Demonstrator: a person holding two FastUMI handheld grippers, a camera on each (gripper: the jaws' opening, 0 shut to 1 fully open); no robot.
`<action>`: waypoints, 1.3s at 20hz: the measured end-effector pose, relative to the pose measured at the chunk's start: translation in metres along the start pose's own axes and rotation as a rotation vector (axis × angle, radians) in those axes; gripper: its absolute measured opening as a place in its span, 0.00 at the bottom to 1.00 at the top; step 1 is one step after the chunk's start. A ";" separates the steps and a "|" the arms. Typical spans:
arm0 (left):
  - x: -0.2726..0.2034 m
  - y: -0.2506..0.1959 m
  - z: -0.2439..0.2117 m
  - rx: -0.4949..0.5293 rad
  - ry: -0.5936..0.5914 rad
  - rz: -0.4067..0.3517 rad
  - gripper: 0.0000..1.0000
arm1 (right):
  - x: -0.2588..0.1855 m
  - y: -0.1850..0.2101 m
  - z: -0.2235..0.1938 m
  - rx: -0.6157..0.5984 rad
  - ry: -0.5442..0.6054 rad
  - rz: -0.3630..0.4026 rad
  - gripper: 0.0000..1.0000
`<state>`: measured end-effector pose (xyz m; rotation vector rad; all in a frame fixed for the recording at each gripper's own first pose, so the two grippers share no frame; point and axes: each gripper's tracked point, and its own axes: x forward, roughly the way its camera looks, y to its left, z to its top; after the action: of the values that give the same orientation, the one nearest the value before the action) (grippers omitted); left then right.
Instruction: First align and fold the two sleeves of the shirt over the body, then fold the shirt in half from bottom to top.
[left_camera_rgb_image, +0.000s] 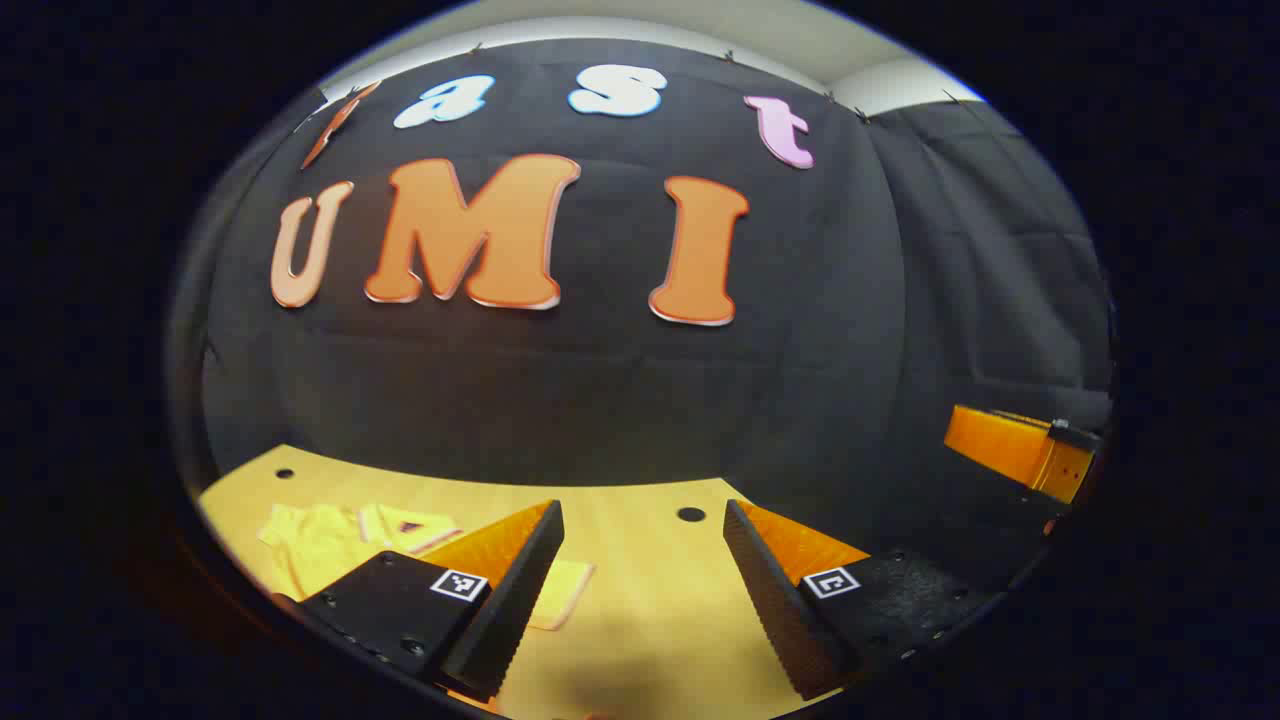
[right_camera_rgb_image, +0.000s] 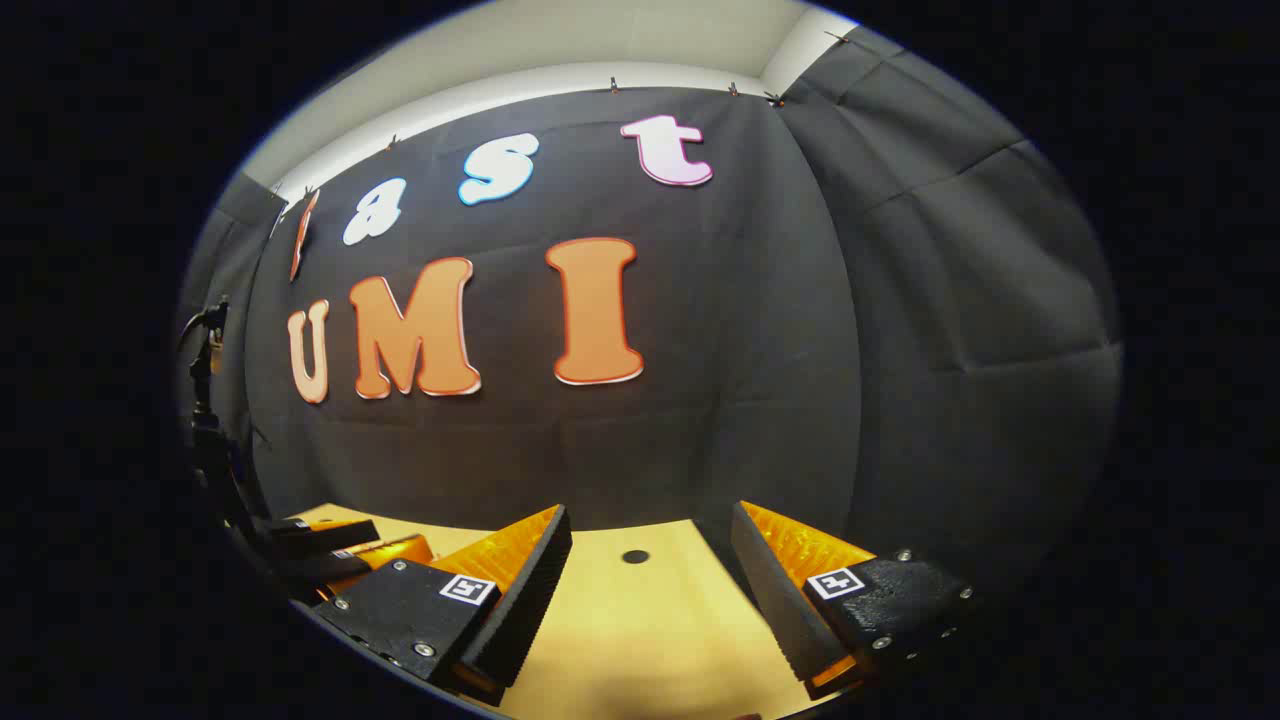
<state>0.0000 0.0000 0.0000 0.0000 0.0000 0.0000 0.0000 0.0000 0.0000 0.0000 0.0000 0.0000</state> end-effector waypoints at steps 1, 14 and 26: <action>-0.023 0.044 0.010 -0.005 0.004 0.010 0.98 | -0.011 0.031 -0.003 0.002 0.015 -0.007 0.97; -0.160 0.390 0.087 -0.140 0.004 0.256 0.98 | -0.052 0.278 0.008 0.051 0.140 0.018 0.98; -0.131 0.387 0.105 -0.037 -0.041 0.379 0.98 | 0.007 0.258 0.007 -0.102 0.201 0.044 0.98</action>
<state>-0.1314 0.3866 0.1048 -0.0371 -0.0406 0.3792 0.0069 0.2584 0.0072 -0.1022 0.2006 0.0445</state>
